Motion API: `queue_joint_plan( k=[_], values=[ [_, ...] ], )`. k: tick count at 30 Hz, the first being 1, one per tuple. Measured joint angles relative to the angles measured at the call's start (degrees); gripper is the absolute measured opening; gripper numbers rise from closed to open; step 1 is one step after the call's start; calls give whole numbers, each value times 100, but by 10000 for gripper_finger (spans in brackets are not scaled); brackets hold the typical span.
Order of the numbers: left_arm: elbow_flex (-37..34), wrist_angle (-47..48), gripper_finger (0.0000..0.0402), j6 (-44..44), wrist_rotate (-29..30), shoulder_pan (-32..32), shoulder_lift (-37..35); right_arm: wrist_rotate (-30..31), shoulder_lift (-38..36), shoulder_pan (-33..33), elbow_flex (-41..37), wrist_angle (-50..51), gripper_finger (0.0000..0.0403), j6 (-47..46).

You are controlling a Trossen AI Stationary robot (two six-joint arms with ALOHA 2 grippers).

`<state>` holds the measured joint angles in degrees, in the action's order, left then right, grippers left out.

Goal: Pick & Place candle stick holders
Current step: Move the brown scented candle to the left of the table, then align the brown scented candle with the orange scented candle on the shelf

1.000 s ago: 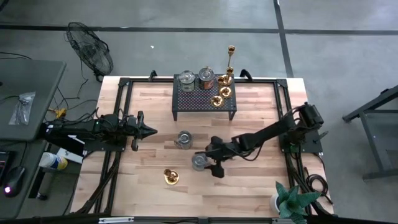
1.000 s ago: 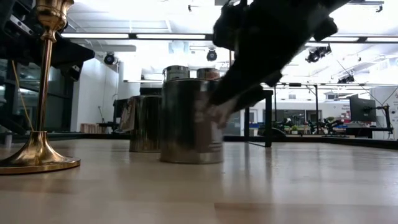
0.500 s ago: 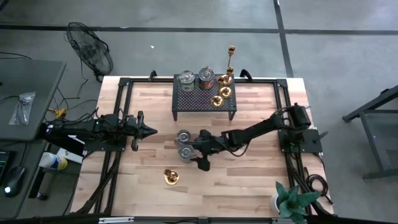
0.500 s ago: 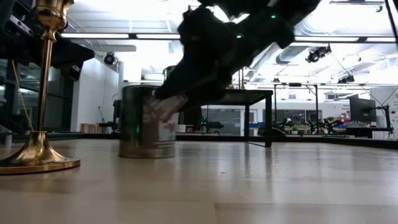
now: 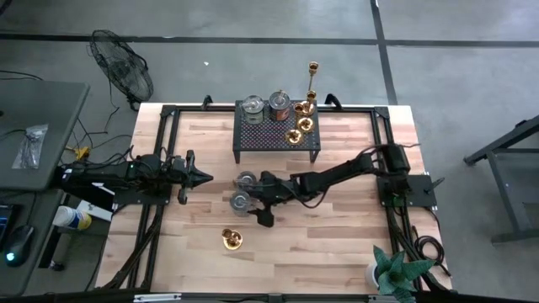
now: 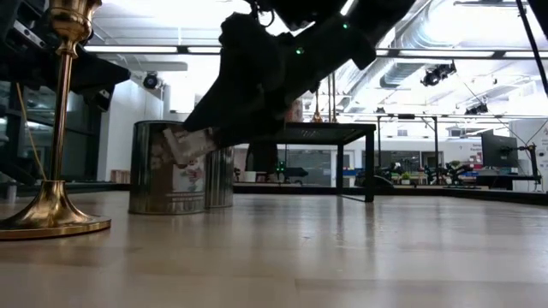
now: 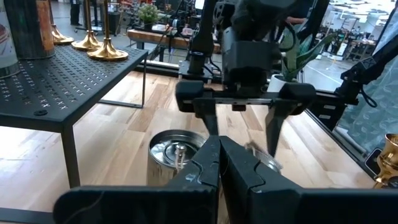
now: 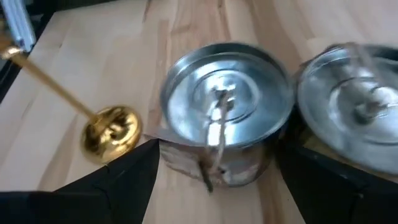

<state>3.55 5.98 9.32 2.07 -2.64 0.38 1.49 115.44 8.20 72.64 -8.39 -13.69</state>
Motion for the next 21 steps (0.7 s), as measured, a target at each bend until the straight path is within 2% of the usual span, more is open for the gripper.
queue_joint_plan(
  k=[9, 15, 21],
  values=[
    [0, 0, 1, 0, -2, 1, 0, 111, -355, 363, -478, 143, 316, -175],
    [0, 0, 1, 0, -4, 1, 2, 375, -960, 542, -1175, 173, 316, -570],
    [0, 0, 1, 0, -4, 1, 2, 461, -1737, 696, -1971, 178, 316, -563]
  ],
)
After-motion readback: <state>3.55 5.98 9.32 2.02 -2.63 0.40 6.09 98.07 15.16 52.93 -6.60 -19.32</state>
